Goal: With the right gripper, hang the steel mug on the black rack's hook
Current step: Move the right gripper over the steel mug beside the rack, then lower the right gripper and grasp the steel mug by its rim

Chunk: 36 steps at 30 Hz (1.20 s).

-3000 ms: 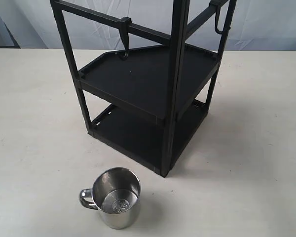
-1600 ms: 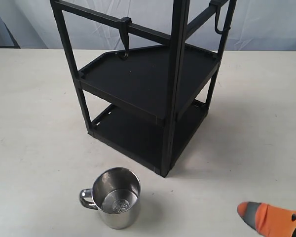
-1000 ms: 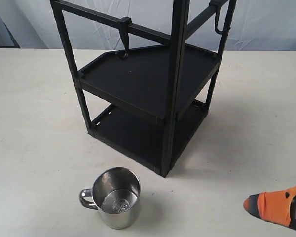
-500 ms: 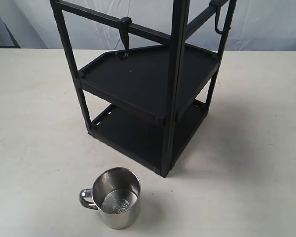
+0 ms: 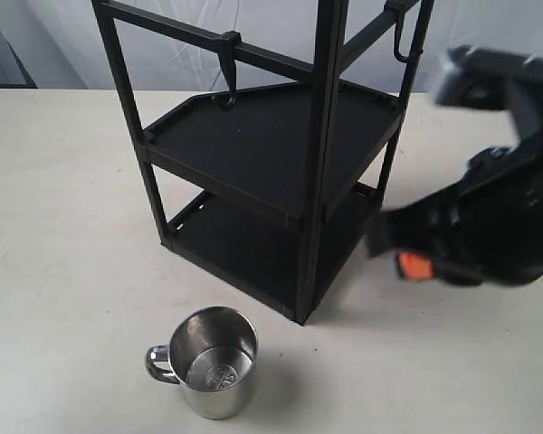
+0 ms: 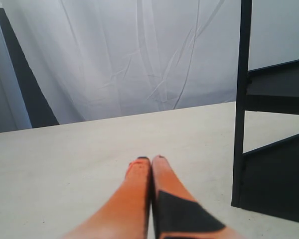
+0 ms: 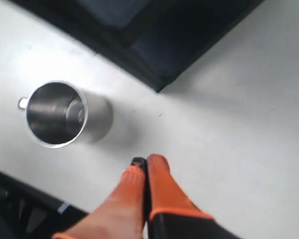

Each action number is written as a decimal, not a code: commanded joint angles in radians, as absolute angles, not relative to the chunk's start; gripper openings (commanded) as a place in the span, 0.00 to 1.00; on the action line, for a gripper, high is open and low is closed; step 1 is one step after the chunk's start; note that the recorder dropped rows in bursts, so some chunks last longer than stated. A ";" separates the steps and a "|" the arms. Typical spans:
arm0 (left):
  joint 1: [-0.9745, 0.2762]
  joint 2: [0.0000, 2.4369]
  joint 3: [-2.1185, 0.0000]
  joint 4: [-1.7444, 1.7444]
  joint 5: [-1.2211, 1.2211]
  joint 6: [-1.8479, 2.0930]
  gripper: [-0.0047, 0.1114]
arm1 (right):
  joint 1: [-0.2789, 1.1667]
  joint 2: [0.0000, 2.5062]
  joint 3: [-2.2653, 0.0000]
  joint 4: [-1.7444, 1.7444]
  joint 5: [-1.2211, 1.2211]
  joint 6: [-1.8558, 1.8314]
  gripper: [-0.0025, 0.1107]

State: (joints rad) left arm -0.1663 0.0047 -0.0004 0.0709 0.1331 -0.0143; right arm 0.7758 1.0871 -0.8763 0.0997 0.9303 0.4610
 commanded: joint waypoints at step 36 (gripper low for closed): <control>-0.171 0.000 0.000 0.072 0.128 -0.017 0.05 | 1.124 1.636 -0.873 -0.023 0.466 1.202 0.36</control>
State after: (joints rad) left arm -0.1663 0.0047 -0.0004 0.0709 0.1331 -0.0143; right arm 1.1269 1.6087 -0.8763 0.0181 0.5058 1.1872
